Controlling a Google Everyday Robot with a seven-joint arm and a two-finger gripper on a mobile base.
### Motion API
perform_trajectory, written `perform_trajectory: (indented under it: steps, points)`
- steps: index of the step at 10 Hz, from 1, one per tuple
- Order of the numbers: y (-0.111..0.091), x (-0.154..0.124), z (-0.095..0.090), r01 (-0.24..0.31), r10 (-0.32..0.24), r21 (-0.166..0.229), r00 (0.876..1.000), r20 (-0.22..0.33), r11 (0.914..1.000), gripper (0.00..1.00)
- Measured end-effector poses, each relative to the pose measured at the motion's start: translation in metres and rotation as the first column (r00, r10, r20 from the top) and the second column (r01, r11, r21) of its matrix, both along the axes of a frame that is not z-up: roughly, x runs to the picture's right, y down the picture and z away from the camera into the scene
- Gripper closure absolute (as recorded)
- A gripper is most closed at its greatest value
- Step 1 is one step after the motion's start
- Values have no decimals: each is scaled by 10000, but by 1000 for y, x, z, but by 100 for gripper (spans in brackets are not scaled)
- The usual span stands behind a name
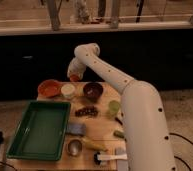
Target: Place apple in paper cup
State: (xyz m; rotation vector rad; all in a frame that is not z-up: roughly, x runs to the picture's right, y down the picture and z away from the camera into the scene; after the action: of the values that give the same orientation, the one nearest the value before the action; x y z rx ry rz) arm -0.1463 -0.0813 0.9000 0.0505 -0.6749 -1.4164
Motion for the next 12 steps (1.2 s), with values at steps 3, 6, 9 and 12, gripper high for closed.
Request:
perform_trajectory:
  steps: [3, 6, 9, 12]
  points:
    - [8, -7, -6, 245, -244, -64, 9995, 180, 9997, 100]
    - [18, -13, -13, 441, -438, -107, 9987, 260, 9990, 100]
    - [29, -20, -22, 615, -611, -139, 9977, 290, 9980, 100]
    - [35, -23, -31, 730, -727, -137, 9972, 191, 9972, 100]
